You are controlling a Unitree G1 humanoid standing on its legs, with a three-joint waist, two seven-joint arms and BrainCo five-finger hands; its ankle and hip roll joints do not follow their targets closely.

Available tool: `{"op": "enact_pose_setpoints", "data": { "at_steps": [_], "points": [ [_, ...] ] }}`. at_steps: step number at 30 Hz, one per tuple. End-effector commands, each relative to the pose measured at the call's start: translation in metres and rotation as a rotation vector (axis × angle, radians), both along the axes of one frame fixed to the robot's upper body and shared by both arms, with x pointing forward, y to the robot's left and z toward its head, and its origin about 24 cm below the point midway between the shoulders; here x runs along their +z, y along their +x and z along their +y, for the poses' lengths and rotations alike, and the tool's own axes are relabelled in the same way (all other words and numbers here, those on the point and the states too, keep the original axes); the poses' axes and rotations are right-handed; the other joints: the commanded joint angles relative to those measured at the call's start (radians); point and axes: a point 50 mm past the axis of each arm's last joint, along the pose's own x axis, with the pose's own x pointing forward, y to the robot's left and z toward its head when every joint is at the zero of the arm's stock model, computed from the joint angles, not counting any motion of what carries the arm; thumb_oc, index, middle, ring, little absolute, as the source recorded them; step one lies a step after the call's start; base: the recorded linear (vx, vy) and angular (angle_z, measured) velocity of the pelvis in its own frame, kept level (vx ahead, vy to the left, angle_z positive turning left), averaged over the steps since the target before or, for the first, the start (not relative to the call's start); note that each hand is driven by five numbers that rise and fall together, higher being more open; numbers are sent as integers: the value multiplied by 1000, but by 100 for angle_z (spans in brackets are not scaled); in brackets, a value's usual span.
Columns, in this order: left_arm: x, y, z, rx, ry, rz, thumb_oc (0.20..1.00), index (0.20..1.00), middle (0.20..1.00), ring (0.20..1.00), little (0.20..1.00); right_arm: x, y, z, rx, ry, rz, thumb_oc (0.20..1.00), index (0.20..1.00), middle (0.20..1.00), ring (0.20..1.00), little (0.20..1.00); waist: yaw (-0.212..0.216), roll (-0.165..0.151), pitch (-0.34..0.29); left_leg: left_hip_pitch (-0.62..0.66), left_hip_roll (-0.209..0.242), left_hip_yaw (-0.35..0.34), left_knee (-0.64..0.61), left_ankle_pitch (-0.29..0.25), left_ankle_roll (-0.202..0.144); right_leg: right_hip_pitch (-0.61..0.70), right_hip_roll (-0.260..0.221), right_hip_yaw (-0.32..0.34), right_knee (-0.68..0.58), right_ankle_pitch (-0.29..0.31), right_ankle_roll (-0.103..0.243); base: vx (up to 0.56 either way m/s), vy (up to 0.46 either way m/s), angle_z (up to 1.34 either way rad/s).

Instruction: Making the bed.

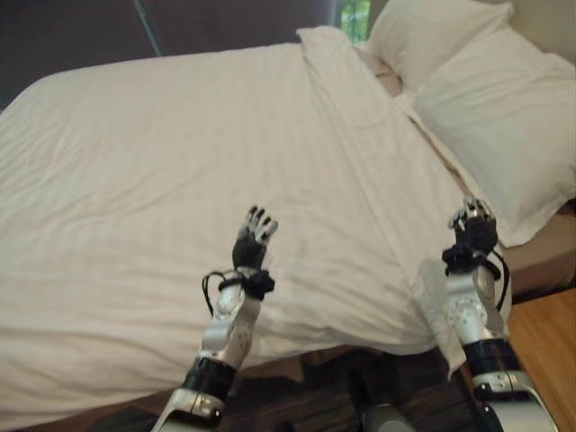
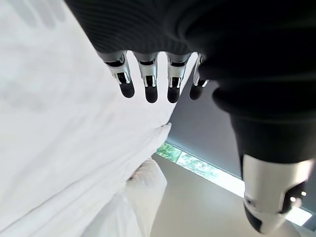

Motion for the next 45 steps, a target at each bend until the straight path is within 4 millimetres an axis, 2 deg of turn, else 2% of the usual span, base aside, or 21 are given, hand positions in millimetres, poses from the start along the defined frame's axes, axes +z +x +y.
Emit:
{"op": "enact_pose_setpoints", "data": {
  "at_steps": [1,5,7,8,9,10,11,13,16,17,18,20,21,25,27,31,36,37,38,41,45],
  "points": [
    [57,19,2,32,63,-227,1000,1000,1000,1000,1000,58,16,-15,-78,69,-222,200,200,200,200,200,4,-2,104,25,31,-1,9,-37,-49,24,-26,-27,13,-81,51,-208,30,12],
    [93,36,-4,52,99,-326,1000,1000,1000,1000,1000,105,35,-20,-103,61,-293,200,200,200,200,200,-3,75,170,-55,2,2,9,-16,-50,-61,-41,2,13,-55,57,-134,7,5],
    [97,37,-1,60,89,-337,1000,1000,1000,1000,1000,114,37,-24,-112,47,-297,200,200,200,200,200,-6,92,180,-77,-4,4,9,-11,-48,-80,-44,10,13,-50,60,-89,6,1],
    [97,38,3,76,82,-336,1000,1000,1000,1000,1000,103,42,-29,-125,27,-224,200,200,200,200,200,-12,127,200,-97,-14,0,9,-11,-44,-112,-45,30,16,-53,63,-94,-1,-5],
    [98,39,3,77,80,-338,1000,1000,1000,1000,1000,103,42,-29,-123,27,-226,200,200,200,200,200,-11,127,199,-103,-14,2,9,-5,-44,-117,-45,32,14,-46,61,-70,42,-19],
    [88,37,13,91,84,-309,1000,1000,1000,1000,1000,89,45,-35,-119,8,-155,200,200,200,200,200,-12,164,197,-128,-22,1,9,-8,-41,-147,-50,47,15,-50,62,-48,30,-23],
    [88,37,14,92,83,-310,1000,1000,1000,1000,1000,89,45,-35,-118,7,-155,200,200,200,200,200,-11,164,194,-134,-22,3,9,-2,-41,-153,-50,49,14,-43,61,-39,40,-26],
    [69,32,26,110,56,-262,1000,1000,1000,1000,1000,58,41,-52,-149,6,-38,200,200,200,200,200,-18,217,191,-173,-33,4,9,-5,-37,-201,-60,72,14,-42,71,-36,53,-19],
    [53,24,39,140,19,-221,1000,1000,1000,1000,1000,34,33,-63,-179,22,29,200,200,200,200,200,-26,244,172,-200,-36,2,9,-4,-33,-228,-58,91,13,-42,73,26,73,-25],
    [35,18,43,157,2,-172,1000,1000,1000,1000,1000,-2,18,-72,-213,72,109,200,200,200,200,200,-40,260,157,-198,-38,0,9,-16,-30,-229,-56,98,13,-53,77,78,63,-22],
    [35,17,44,158,3,-170,1000,1000,1000,1000,1000,-3,17,-72,-212,72,111,200,200,200,200,200,-40,259,154,-202,-37,2,9,-9,-31,-233,-55,100,13,-47,75,96,65,-18],
    [17,9,47,172,-31,-122,1000,1000,1000,1000,1000,-44,-16,-103,-338,122,210,200,200,200,200,200,-68,267,119,-188,-41,6,9,-32,-26,-223,-54,104,13,-58,83,110,59,-4],
    [16,9,47,171,-31,-120,1000,1000,1000,1000,1000,-45,-17,-104,-339,122,211,200,200,200,200,200,-67,266,118,-191,-41,8,9,-25,-27,-226,-53,105,13,-52,82,98,54,6],
    [5,7,45,186,-99,-83,1000,1000,1000,1000,1000,-79,-66,-144,-512,180,304,200,200,200,200,200,-124,245,89,-146,-39,25,9,-49,-21,-203,-47,106,13,-62,83,66,28,4],
    [1,6,41,189,-111,-65,1000,1000,1000,1000,1000,-109,-104,-158,-598,175,429,200,200,200,200,200,-158,215,69,-106,-35,36,9,-67,-16,-172,-38,101,13,-73,84,48,14,-9],
    [0,4,39,199,-102,-58,1000,1000,1000,1000,1000,-128,-126,-159,-604,146,527,200,200,200,200,200,-170,168,52,-60,-26,46,9,-66,-18,-128,-26,97,13,-68,81,8,-3,-31],
    [-12,-5,40,211,-80,-12,1000,1000,1000,1000,1000,-139,-121,-137,-444,12,618,200,200,200,200,200,-151,89,33,8,-8,44,9,-64,-20,-53,-16,83,13,-69,76,-9,-17,-24],
    [-16,-8,41,214,-69,3,1000,1000,1000,1000,1000,-138,-114,-129,-370,-63,636,834,834,834,834,834,-143,70,30,17,-2,43,9,-62,-23,-41,-15,78,13,-68,75,5,-18,-5],
    [-20,-10,39,210,-59,23,1000,1000,1000,1000,1000,-137,-106,-116,-260,-169,655,1000,1000,1000,1000,1000,-130,50,28,29,4,38,9,-63,-25,-24,-15,67,13,-71,75,5,-31,-8],
    [-31,-26,46,215,45,53,1000,1000,1000,1000,1000,-126,-96,-77,18,-495,622,1000,1000,1000,1000,1000,-85,-32,11,53,30,11,9,-50,-40,29,-14,18,13,-75,67,0,-82,16],
    [-37,-42,51,201,134,73,1000,1000,1000,1000,1000,-110,-94,-59,90,-625,531,1000,1000,1000,1000,1000,-53,-76,-6,55,46,-16,9,-42,-50,62,-19,-35,13,-86,58,22,-32,65]
  ]
}}
